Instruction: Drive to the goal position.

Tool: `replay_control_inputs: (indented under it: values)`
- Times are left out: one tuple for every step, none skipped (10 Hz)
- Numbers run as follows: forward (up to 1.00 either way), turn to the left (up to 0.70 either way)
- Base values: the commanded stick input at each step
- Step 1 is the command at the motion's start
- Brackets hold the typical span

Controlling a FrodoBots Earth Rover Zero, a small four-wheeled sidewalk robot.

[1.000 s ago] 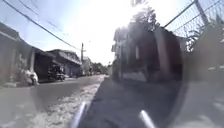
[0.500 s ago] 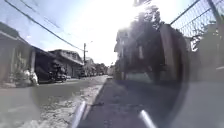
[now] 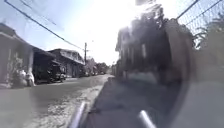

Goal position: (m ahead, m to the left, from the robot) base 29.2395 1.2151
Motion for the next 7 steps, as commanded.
replay_control_inputs:
  values:
    - [0.85,0.00]
    - [0.85,0.00]
    - [0.85,0.00]
    - [0.85,0.00]
    - [0.85,0.00]
    - [0.85,0.00]
    - [0.85,0.00]
